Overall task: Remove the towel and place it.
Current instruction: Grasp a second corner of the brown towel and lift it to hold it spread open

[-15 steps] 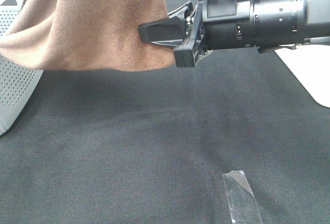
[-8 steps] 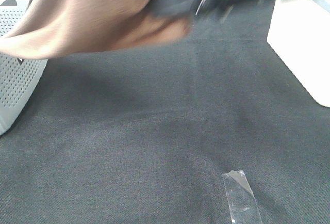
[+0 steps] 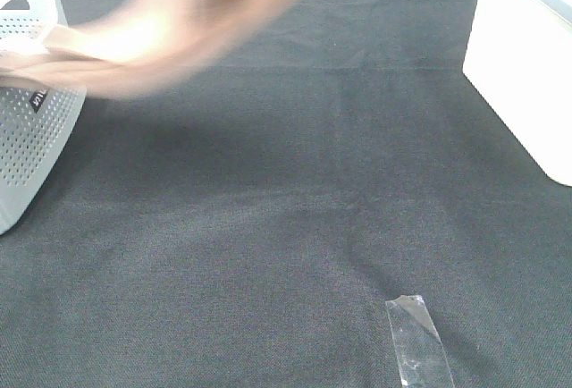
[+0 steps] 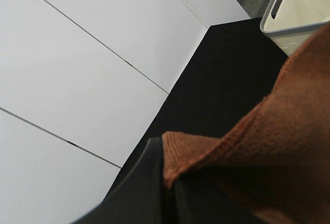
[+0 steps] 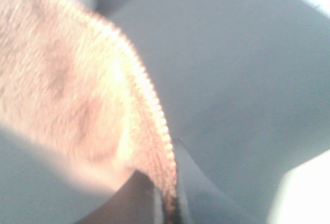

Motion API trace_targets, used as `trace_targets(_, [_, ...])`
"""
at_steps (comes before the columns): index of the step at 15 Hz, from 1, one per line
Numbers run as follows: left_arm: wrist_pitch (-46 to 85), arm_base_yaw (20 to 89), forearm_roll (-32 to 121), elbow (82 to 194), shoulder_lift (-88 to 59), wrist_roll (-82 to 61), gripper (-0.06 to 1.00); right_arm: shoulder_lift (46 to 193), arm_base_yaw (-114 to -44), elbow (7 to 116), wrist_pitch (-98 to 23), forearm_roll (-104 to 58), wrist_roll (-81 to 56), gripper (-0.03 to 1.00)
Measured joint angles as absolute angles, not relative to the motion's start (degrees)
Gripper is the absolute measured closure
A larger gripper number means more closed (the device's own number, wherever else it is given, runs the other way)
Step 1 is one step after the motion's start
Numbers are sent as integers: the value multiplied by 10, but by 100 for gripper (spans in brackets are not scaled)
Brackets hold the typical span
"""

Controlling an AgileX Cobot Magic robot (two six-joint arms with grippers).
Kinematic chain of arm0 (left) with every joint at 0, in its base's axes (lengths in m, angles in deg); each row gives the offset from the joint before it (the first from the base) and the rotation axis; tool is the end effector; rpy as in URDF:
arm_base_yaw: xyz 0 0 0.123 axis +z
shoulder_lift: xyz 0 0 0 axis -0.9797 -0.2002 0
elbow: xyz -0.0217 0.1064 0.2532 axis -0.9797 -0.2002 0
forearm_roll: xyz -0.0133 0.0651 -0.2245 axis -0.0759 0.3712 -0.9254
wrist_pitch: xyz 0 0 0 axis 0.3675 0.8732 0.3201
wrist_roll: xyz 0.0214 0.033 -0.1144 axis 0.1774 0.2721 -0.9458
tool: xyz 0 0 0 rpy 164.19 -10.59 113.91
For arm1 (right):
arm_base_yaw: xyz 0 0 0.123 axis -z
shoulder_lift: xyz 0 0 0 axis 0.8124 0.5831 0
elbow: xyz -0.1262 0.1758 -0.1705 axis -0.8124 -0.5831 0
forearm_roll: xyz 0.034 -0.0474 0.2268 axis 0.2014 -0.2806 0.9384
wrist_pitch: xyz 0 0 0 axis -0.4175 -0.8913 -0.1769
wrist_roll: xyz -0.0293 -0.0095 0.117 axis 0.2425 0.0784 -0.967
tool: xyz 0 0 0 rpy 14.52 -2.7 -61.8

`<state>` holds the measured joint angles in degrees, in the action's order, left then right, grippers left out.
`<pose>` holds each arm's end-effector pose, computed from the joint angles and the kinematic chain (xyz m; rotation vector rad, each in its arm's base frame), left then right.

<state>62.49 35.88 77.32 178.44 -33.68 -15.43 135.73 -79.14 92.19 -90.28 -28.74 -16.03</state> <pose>0.2766 -0.2137 0.5133 1.0728 1.4319 0.2209 0.3003 0.1430 0.4497 -0.8250 2.0347 0.0979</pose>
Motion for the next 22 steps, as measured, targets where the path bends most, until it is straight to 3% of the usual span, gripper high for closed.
trace_targets(6, [503,490,656,1784,-406,-67,94,1514,-791,1174,-872,-395,-139,97])
trace_targets(9, [291,511,656,1784,-446,-45,94,1550,-791,1189,-713,-448,-152,97])
trace_targets(14, [77,546,657,1784,-497,-44,94,1581,-779,1189,-502,-485,-248,97])
trace_targets(22, [-7,567,653,1784,-522,-100,94,1604,-758,1189,-439,-475,-261,97])
